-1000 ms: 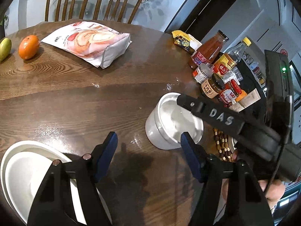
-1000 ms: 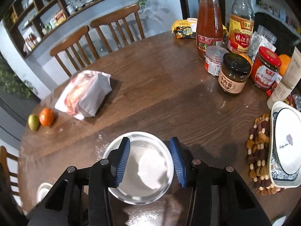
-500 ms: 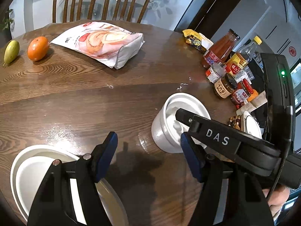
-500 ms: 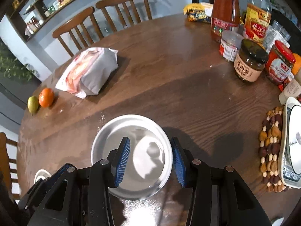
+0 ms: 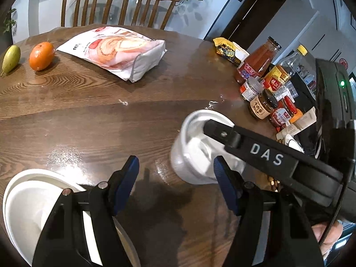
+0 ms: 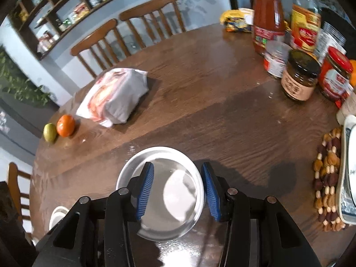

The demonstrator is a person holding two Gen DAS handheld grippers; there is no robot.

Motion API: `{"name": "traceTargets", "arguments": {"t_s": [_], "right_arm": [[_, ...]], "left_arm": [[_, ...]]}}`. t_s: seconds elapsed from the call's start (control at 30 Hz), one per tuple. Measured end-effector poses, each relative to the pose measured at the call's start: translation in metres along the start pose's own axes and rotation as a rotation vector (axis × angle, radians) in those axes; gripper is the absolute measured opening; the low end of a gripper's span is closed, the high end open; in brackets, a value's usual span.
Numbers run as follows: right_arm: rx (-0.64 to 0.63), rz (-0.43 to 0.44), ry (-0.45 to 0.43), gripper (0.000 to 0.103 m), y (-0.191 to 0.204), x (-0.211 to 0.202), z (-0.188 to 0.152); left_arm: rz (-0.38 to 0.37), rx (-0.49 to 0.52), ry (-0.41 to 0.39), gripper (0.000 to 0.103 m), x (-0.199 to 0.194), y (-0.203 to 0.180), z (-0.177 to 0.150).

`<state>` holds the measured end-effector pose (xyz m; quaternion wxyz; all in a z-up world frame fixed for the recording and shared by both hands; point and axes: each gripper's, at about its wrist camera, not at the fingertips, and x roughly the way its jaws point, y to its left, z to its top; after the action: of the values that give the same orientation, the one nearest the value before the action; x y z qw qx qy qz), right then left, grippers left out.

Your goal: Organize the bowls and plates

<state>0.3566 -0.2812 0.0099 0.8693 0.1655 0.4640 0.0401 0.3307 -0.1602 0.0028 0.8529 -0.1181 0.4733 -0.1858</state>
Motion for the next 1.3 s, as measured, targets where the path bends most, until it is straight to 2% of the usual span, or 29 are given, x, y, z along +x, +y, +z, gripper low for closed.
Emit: {"name": "traceTargets", "arguments": {"t_s": [0.23, 0.3, 0.53, 0.7, 0.83, 1.1, 1.3], "right_arm": [[-0.044, 0.051, 0.045, 0.032, 0.011, 0.006, -0.003], [-0.043, 0.062, 0.050, 0.031, 0.010, 0.006, -0.003], [-0.029, 0.063, 0.065, 0.030, 0.008, 0.009, -0.004], [-0.020, 0.048, 0.078, 0.031, 0.008, 0.010, -0.005], [-0.026, 0.048, 0.097, 0.034, 0.010, 0.012, -0.006], [0.010, 0.075, 0.117, 0.034, 0.009, 0.014, -0.006], [0.003, 0.090, 0.073, 0.034, 0.016, -0.005, -0.006]], "left_arm": [[0.008, 0.011, 0.001, 0.068, 0.002, 0.002, 0.000], [0.011, 0.018, -0.002, 0.068, 0.003, 0.001, -0.001], [-0.001, 0.033, 0.005, 0.066, 0.005, -0.001, -0.003], [0.008, 0.053, 0.000, 0.056, 0.005, -0.005, -0.006], [0.017, 0.051, -0.002, 0.055, 0.006, -0.003, -0.006], [0.041, 0.026, 0.006, 0.055, 0.002, -0.003, -0.006], [0.051, 0.035, -0.042, 0.055, -0.015, -0.008, -0.005]]}}
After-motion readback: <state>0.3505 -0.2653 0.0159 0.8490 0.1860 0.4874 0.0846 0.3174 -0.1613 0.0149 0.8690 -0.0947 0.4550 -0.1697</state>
